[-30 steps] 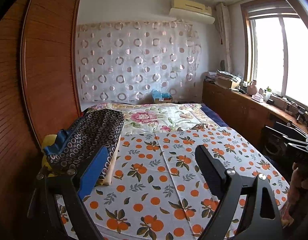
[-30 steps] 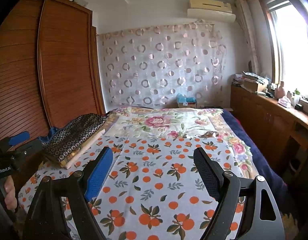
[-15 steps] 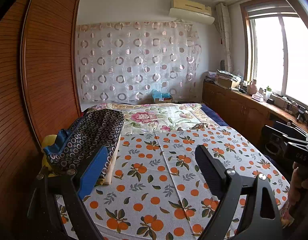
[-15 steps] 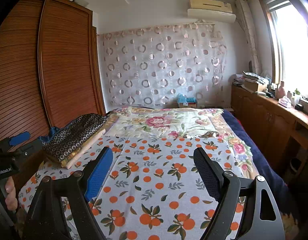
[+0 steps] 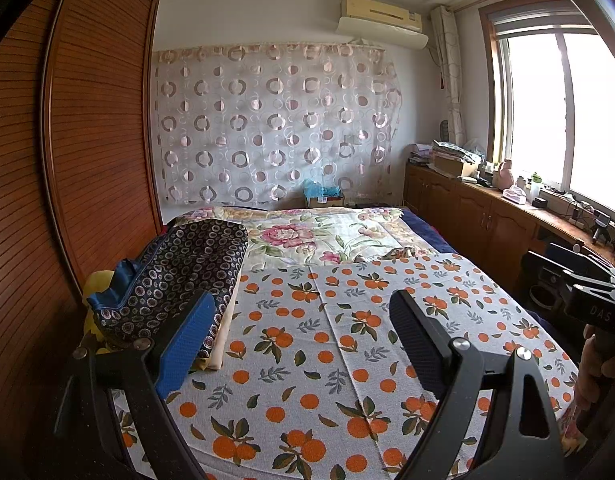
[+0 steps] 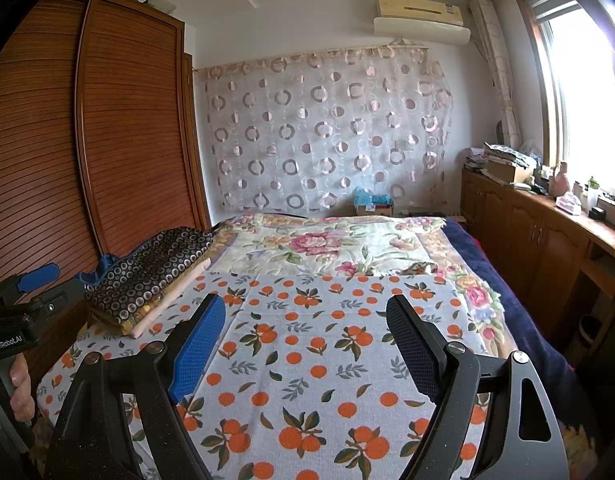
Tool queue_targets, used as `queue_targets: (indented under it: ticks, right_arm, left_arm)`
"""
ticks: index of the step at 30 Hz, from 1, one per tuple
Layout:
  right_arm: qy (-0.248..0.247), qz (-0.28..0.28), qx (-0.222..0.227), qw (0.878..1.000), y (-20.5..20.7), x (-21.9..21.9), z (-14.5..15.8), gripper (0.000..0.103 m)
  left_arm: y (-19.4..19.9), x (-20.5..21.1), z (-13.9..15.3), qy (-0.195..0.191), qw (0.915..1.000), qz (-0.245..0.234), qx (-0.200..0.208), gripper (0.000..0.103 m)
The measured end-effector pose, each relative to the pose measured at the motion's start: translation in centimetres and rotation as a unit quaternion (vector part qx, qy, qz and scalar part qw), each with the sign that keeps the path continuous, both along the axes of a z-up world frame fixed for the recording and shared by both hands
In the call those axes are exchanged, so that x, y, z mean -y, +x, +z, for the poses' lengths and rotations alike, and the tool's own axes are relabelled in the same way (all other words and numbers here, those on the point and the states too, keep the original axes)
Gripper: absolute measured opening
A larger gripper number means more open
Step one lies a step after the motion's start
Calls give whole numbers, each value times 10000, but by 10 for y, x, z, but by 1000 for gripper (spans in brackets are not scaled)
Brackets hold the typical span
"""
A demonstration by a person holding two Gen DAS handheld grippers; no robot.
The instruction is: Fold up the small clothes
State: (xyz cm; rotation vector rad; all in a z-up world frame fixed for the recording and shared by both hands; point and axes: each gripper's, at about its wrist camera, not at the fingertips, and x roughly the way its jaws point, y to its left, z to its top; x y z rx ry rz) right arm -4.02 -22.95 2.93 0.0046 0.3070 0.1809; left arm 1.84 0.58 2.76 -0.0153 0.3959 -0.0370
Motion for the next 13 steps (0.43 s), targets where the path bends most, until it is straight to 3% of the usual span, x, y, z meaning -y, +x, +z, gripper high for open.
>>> queue_targets:
  ticks: [13]
  right_arm:
    - [2,0,6,10000,1,0,0,84]
  left_arm:
    - [0,0,-1,1,10000,0,2,90]
